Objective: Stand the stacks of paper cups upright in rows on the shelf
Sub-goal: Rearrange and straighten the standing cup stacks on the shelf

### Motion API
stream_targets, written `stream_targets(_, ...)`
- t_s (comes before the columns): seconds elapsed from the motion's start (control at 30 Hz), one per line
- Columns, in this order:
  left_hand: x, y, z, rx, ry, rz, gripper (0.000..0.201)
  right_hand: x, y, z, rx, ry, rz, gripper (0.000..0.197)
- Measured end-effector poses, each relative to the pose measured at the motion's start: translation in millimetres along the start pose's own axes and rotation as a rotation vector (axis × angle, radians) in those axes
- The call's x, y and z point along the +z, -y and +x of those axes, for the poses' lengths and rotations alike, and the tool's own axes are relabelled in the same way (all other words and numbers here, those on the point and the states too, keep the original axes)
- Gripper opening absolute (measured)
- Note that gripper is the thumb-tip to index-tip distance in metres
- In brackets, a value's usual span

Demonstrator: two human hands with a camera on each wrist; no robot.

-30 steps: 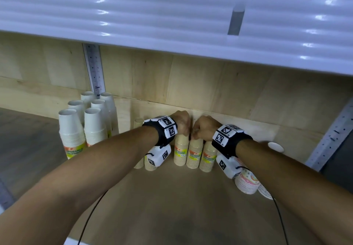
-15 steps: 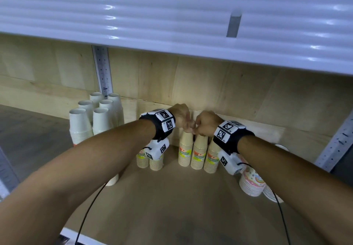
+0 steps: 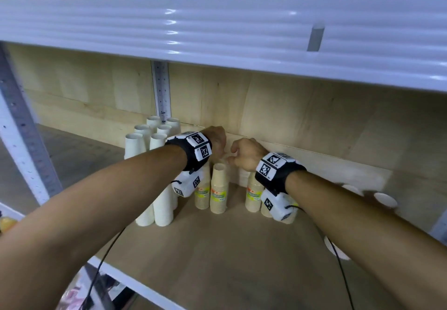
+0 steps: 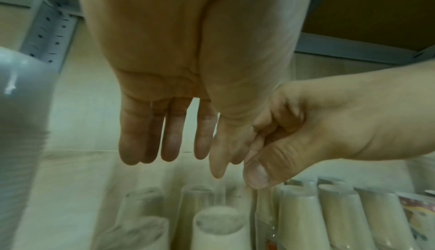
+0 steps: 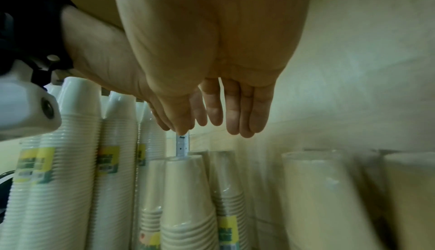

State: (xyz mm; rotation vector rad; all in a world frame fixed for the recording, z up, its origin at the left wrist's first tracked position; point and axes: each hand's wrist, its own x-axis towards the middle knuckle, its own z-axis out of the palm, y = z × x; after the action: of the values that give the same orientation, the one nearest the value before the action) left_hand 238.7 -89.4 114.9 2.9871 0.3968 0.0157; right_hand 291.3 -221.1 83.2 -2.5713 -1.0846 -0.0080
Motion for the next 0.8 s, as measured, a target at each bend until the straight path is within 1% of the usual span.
stream_targets(0.03,2,4,-2,-0.004,0.000,0.030,0.038,4,4,0,-0.004,0.016,0.011,0.044)
stream_targets(0.07,2,5,-7,-0.018,0.023,0.071,0.032,8,9,-1,-0.004,0.032,0.015,0.049)
stream_targets(0.1,3,7,-11,-0.041,0.062,0.106,0.018,11,13,-2,0.000,0.048,0.009,0.050)
stream_targets(0.13,5,8,-14,-0.048,0.088,0.113,0.016,16,16,-2,-0.004,0.063,0.004,0.047)
stream_targets(0.17,9,11,-12,-0.028,0.093,0.140,0.030,20,20,-1,-0.005,0.084,0.005,0.040)
stream_targets(0.2,14,13,-11,-0.011,0.084,0.168,0.038,25,23,0,-0.007,0.101,0.012,0.031)
stream_targets(0.27,21,14,-13,0.000,0.069,0.192,0.043,33,28,1,-0.007,0.126,0.023,0.022)
stream_targets(0.37,30,14,-16,-0.017,0.085,0.166,0.041,42,31,0,-0.012,0.127,0.024,0.020)
stream_targets(0.47,38,15,-20,-0.060,0.085,0.109,0.036,46,33,-2,-0.015,0.104,0.024,0.022)
stream_targets(0.53,41,16,-21,-0.073,0.094,0.086,0.024,47,33,-3,-0.004,0.098,0.029,0.023)
stream_targets(0.57,42,18,-21,-0.067,0.091,0.072,0.019,47,33,-5,-0.001,0.094,0.035,0.024)
stream_targets(0.63,41,19,-25,-0.068,0.080,0.050,0.016,47,32,-7,0.000,0.085,0.053,0.023)
stream_targets(0.73,41,20,-28,-0.032,0.078,0.014,0.010,44,31,-14,-0.010,0.083,0.052,0.022)
stream_targets(0.8,39,17,-33,-0.039,0.084,-0.014,0.001,41,30,-19,-0.017,0.089,0.059,0.023)
